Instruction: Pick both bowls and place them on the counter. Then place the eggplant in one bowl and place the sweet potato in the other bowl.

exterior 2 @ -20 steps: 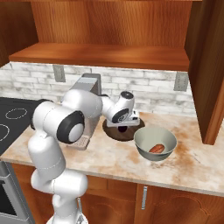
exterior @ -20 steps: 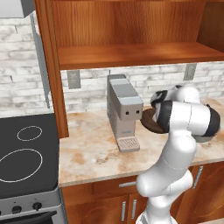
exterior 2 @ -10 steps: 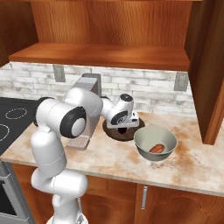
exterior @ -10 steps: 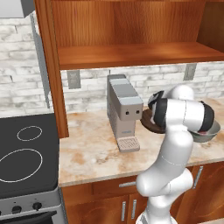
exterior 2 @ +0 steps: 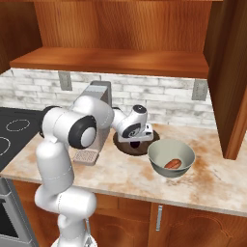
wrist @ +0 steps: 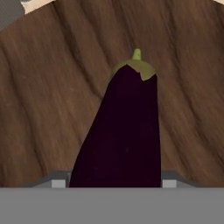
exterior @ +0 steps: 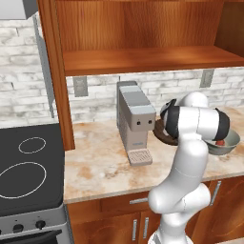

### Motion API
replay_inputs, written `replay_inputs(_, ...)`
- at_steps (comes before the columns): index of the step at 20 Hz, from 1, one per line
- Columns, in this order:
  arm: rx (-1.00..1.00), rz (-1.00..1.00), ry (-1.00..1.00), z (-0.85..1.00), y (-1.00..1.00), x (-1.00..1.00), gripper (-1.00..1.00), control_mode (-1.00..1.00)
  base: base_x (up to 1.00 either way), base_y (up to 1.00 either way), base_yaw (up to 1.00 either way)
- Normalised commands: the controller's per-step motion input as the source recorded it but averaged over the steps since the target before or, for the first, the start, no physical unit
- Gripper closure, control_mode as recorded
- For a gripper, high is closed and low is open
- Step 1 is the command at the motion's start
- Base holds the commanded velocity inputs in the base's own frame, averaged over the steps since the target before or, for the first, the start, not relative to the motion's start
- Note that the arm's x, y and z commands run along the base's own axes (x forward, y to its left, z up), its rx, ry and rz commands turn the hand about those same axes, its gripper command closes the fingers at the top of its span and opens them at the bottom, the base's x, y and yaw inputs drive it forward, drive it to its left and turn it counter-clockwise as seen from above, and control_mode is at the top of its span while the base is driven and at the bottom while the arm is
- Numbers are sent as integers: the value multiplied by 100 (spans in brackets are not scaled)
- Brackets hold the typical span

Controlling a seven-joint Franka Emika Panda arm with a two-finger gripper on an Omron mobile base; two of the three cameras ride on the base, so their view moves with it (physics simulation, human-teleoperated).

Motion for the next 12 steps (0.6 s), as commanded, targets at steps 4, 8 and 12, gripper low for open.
replay_inputs(4, 0, 0, 0, -4, 0, 0, -100, -100, 0, 0, 0)
replay_inputs(8, 0, 0, 0, -2, 0, 0, -100, -100, 0, 0, 0)
replay_inputs(12, 0, 0, 0, 2, 0, -2, -100, -100, 0, 0, 0)
